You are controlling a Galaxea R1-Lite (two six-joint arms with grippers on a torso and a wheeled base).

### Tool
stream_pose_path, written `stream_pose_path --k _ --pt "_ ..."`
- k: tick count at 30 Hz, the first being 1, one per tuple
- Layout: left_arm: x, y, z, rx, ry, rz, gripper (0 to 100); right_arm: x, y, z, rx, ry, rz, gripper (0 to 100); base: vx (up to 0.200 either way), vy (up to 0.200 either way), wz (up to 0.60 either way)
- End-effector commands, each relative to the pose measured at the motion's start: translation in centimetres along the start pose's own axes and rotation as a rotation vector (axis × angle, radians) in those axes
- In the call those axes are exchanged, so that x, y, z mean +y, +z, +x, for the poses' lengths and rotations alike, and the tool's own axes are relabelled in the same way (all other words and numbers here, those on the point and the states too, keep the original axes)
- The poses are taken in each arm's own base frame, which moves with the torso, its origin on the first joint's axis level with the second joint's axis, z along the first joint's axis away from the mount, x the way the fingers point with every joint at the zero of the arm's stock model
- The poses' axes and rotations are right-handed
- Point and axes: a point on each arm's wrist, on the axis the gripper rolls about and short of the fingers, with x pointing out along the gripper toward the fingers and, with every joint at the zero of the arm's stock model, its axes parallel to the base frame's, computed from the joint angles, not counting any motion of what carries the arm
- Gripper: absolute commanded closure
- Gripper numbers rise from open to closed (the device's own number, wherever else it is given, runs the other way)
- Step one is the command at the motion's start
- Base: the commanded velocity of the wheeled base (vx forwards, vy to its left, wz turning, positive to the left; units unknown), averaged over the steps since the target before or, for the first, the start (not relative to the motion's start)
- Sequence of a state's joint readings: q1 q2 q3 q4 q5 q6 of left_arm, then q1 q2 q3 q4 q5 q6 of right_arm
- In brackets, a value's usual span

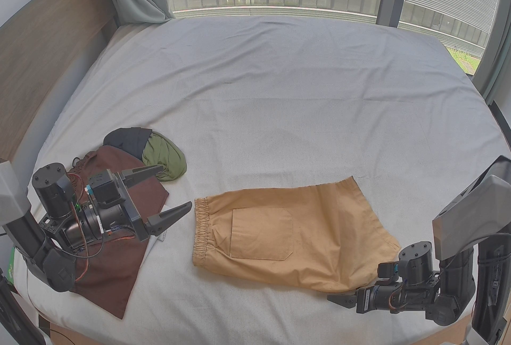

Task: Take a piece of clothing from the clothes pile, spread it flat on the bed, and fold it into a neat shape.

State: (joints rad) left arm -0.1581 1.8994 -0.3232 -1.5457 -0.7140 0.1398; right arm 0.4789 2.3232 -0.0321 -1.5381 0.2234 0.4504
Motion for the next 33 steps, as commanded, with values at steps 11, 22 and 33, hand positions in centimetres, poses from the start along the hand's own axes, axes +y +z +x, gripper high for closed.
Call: stream_pose_path --k 11,22,33 --pt "0.1 0.4 0.4 -0.017 -0.006 0.005 0 2.5 1.2 -2.7 -0.076 0.125 -0.077 0 0.000 0.000 0.00" --pt "0.7 0.7 0.8 -0.036 0.001 0.015 0 3.8 2.7 -5.1 -0.180 0.184 -0.111 0 0.000 0.000 0.00" --pt "0.7 1.2 1.0 -0.055 -0.007 0.001 0 4.2 4.1 -6.5 -0.285 0.244 -0.131 0 0.000 0.000 0.00"
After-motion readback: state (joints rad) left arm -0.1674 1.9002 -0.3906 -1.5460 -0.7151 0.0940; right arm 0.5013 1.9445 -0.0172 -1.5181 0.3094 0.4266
